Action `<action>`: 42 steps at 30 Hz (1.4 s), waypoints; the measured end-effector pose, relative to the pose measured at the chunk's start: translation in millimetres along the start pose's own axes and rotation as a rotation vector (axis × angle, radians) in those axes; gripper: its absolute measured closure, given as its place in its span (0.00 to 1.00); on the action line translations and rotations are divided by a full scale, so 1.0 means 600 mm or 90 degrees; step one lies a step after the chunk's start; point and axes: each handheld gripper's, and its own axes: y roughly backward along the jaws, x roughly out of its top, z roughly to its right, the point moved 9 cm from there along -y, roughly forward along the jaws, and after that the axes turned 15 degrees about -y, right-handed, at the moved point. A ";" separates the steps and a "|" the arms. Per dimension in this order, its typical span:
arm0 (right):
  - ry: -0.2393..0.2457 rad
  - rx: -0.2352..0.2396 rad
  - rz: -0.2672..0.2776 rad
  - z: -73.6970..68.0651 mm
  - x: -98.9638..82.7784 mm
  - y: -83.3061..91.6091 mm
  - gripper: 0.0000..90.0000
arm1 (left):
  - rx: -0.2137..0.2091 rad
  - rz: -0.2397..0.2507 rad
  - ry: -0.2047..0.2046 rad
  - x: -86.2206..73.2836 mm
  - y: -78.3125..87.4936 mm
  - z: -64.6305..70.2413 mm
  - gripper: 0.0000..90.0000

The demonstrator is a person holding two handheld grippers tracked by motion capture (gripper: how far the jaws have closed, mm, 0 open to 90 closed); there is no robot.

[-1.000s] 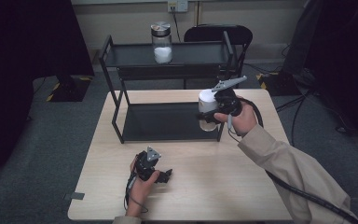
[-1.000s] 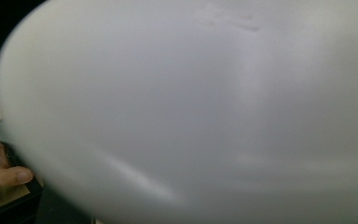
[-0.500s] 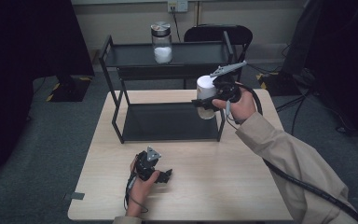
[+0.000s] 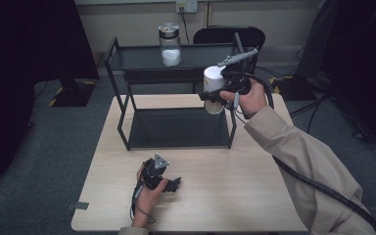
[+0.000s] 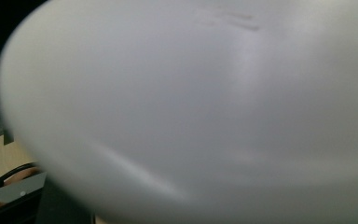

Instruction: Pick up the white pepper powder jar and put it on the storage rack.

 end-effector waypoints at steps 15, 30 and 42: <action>0.006 -0.005 0.012 -0.020 0.045 0.011 0.33 | 0.000 0.000 -0.001 0.000 0.000 0.000 0.00; 0.007 -0.007 0.028 -0.034 0.088 0.030 0.33 | 0.000 0.000 -0.001 0.000 0.000 0.000 0.00; 0.019 -0.010 0.033 -0.050 0.115 0.035 0.34 | 0.000 0.000 -0.001 0.000 0.000 0.000 0.00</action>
